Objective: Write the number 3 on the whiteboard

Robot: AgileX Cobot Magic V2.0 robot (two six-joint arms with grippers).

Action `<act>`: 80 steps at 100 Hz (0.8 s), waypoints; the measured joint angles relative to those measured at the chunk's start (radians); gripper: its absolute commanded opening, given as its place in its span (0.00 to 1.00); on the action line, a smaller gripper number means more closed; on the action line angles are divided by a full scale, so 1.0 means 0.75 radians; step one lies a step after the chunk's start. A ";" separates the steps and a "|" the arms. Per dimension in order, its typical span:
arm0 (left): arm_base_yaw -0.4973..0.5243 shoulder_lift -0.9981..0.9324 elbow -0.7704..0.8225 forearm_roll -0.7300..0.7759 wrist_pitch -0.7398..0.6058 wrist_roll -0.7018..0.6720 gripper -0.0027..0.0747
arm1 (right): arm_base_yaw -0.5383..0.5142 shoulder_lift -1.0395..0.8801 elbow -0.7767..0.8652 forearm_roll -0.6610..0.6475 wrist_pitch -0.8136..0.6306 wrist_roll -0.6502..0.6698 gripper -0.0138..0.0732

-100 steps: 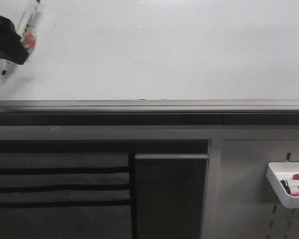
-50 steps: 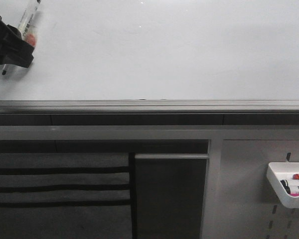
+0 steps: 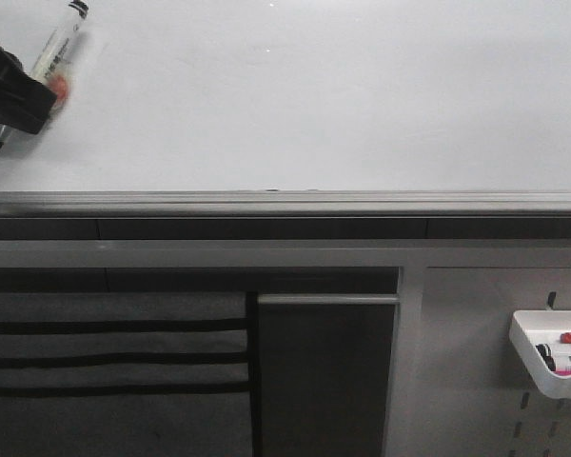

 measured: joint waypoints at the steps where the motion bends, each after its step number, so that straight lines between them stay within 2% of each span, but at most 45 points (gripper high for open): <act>1: 0.000 -0.003 -0.004 0.000 0.012 0.000 0.01 | 0.000 0.000 -0.006 0.003 0.018 0.000 0.79; 14: 0.000 -0.096 -0.064 0.000 0.279 0.039 0.01 | 0.000 0.008 -0.116 0.041 0.203 -0.009 0.79; 27: -0.017 -0.200 -0.131 -0.063 0.574 0.206 0.01 | 0.000 0.058 -0.211 0.157 0.410 -0.120 0.79; 42: -0.075 -0.316 -0.174 -0.265 0.890 0.512 0.01 | 0.000 0.169 -0.303 0.412 0.578 -0.441 0.79; 59: -0.185 -0.391 -0.185 -0.575 1.125 0.897 0.01 | 0.002 0.310 -0.360 0.659 0.655 -0.889 0.79; 68: -0.269 -0.400 -0.188 -0.663 1.205 0.980 0.01 | 0.025 0.403 -0.403 0.747 0.685 -1.098 0.79; 80: -0.371 -0.401 -0.188 -0.685 1.245 1.016 0.01 | 0.100 0.541 -0.505 0.769 0.714 -1.193 0.79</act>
